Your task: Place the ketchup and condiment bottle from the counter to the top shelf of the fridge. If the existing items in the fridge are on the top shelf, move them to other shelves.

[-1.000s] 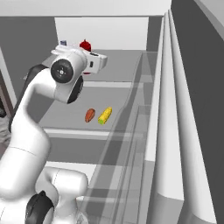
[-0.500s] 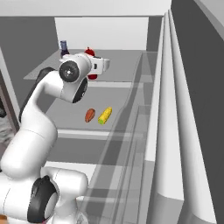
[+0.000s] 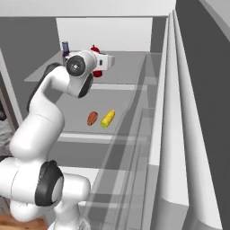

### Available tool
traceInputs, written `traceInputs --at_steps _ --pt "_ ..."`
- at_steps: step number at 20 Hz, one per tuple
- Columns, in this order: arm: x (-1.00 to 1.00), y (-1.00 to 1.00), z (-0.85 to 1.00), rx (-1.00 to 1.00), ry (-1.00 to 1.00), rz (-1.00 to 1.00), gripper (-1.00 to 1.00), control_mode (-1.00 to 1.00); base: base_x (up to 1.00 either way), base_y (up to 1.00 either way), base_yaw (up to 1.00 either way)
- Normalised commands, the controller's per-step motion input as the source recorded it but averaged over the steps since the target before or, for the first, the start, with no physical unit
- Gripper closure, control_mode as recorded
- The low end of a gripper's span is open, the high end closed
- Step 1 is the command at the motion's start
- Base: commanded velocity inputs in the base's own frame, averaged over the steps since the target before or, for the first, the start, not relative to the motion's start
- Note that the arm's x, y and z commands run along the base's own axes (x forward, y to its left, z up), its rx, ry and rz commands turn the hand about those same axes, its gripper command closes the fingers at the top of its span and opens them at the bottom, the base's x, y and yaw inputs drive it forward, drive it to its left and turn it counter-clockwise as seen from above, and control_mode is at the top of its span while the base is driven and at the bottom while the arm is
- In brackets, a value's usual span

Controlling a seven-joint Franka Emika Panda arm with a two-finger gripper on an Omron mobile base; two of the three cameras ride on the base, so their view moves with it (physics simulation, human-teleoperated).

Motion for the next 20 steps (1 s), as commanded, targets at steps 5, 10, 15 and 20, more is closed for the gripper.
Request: traceInputs --at_steps 5,10,15,20 --pt "0.35 0.0 -0.33 0.0 0.0 0.0 1.0 -1.0 0.0 0.0 0.0" --pt "0.29 0.0 -0.12 0.0 0.0 0.0 1.0 -1.0 0.0 0.0 0.0" --pt "0.03 0.0 0.0 0.0 0.0 0.0 -1.0 -1.0 0.0 0.0 0.0" --pt "-0.04 0.0 0.0 0.0 0.0 0.0 -1.0 -1.0 0.0 0.0 0.0"
